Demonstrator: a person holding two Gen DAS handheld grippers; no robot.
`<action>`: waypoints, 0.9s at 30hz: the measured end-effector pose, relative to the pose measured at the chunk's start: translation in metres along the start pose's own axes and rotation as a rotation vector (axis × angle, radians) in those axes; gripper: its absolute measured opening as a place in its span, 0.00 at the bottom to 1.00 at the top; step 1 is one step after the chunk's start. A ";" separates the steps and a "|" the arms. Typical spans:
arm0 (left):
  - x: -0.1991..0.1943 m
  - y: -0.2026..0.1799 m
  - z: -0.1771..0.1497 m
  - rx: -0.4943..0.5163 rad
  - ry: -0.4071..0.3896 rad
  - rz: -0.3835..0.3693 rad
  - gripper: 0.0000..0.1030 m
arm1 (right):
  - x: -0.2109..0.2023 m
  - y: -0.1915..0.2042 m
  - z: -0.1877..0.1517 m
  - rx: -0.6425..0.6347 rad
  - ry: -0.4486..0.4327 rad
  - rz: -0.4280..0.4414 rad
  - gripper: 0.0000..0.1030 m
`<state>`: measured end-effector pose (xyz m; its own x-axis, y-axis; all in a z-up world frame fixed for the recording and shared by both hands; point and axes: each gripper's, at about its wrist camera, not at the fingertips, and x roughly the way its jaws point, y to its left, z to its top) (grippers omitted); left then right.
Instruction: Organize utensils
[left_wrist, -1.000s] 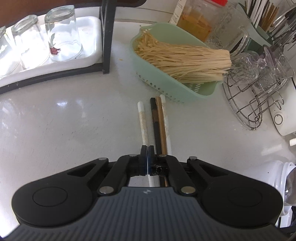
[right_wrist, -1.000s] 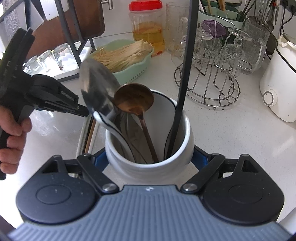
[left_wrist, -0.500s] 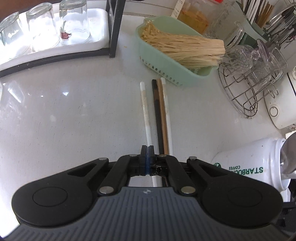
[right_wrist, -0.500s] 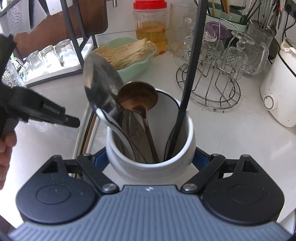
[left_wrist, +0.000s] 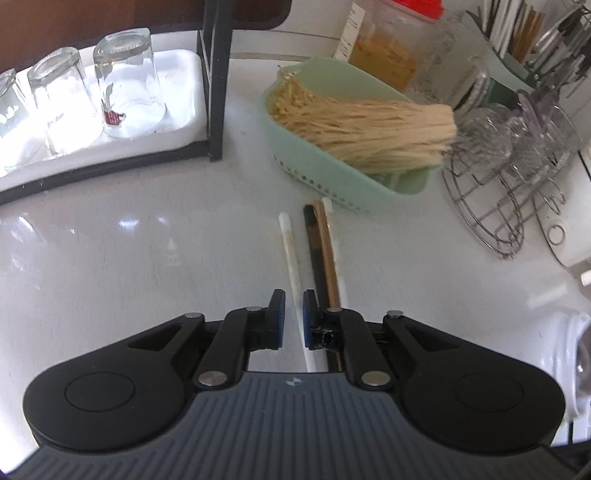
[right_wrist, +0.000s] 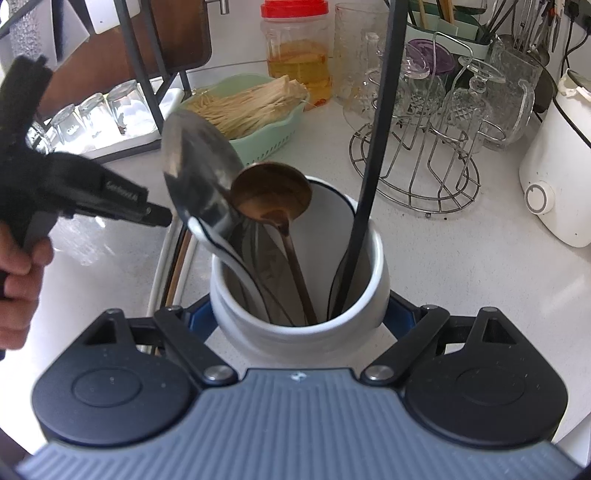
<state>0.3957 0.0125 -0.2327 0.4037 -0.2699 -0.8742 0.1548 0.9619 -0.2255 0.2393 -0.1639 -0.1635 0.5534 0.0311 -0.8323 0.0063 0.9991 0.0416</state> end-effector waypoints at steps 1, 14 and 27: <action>0.002 0.001 0.002 0.001 0.000 0.009 0.15 | 0.000 0.001 0.000 -0.002 0.001 -0.003 0.89; 0.022 -0.011 0.026 0.064 -0.011 0.065 0.20 | 0.003 0.002 0.005 -0.006 0.006 -0.010 0.89; 0.032 -0.018 0.042 0.056 0.001 0.097 0.07 | 0.003 0.001 0.006 -0.007 0.007 0.000 0.89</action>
<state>0.4440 -0.0157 -0.2381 0.4185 -0.1753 -0.8911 0.1654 0.9795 -0.1150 0.2457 -0.1630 -0.1624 0.5473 0.0315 -0.8364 0.0001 0.9993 0.0378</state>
